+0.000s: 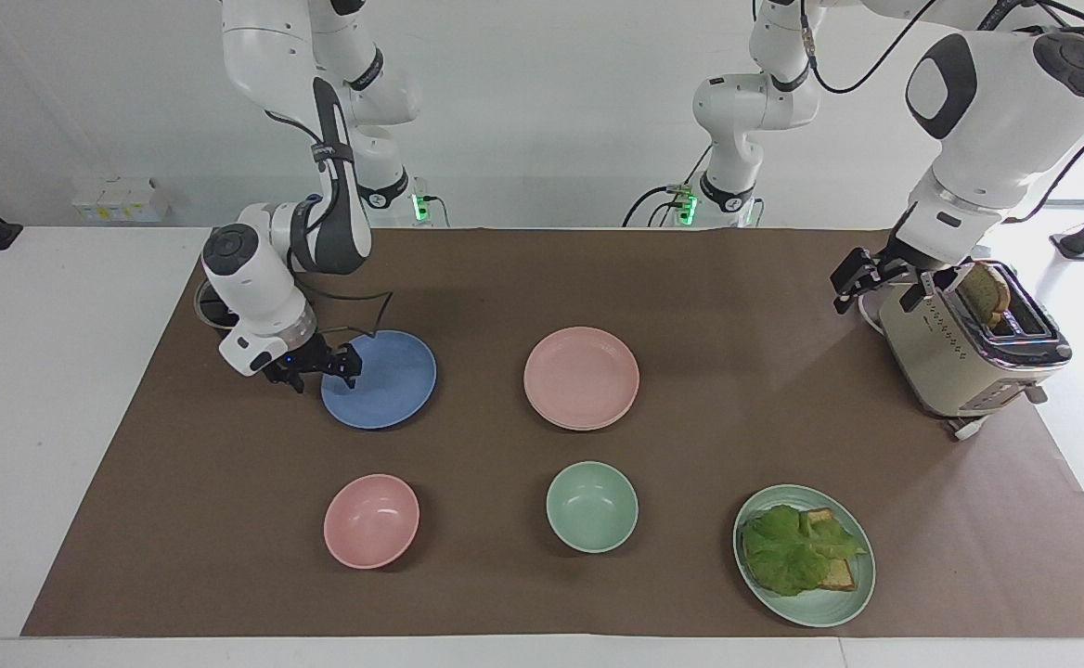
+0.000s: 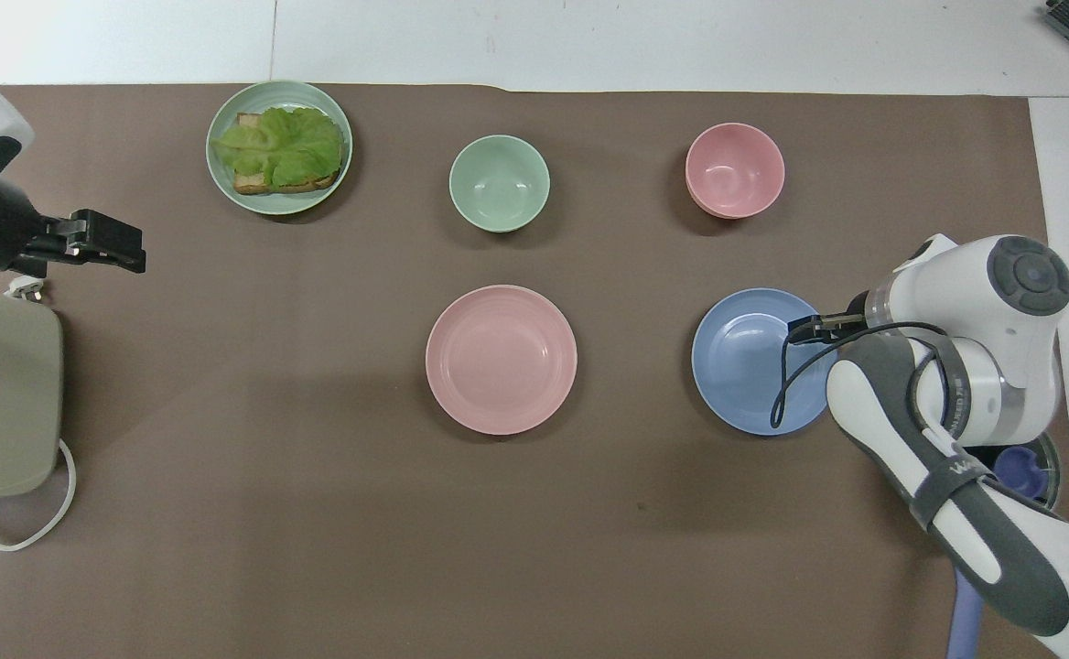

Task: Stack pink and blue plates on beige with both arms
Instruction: 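Reach the right gripper to the rim of the blue plate, then grasp the blue plate rim with the right gripper and lift it, then carry the blue plate over the pink plate stack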

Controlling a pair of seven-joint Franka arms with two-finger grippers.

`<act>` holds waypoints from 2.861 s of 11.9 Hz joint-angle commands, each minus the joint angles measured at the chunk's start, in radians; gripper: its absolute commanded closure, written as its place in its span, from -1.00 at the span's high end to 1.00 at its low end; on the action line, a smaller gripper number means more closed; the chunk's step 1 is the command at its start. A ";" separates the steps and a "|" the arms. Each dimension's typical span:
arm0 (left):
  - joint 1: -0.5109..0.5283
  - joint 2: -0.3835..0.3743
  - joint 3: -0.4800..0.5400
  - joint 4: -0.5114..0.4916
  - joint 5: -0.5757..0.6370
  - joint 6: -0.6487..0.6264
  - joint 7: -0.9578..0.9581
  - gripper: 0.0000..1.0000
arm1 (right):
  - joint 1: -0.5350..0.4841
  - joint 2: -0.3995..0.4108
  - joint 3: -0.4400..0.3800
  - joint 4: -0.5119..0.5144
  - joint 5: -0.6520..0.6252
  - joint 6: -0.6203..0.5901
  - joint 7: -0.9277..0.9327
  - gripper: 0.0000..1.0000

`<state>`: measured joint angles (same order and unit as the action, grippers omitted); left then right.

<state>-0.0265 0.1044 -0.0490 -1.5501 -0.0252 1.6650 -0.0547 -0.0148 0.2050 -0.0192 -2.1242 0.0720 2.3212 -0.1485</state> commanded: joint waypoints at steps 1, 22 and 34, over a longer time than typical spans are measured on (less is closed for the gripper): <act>0.011 -0.005 -0.008 0.002 0.013 -0.014 0.010 1.00 | -0.027 -0.007 0.007 -0.016 0.038 -0.029 -0.065 -0.72; 0.011 -0.005 -0.008 0.002 0.013 -0.016 0.010 1.00 | 0.030 -0.039 0.241 0.182 0.154 -0.158 0.260 -1.00; 0.011 -0.005 -0.008 0.002 0.013 -0.016 0.010 1.00 | 0.254 0.054 0.278 0.204 0.152 0.036 0.619 -1.00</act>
<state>-0.0264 0.1044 -0.0490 -1.5501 -0.0252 1.6650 -0.0547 0.2249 0.2295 0.2594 -1.9364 0.1955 2.3330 0.4573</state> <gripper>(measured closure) 0.000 0.965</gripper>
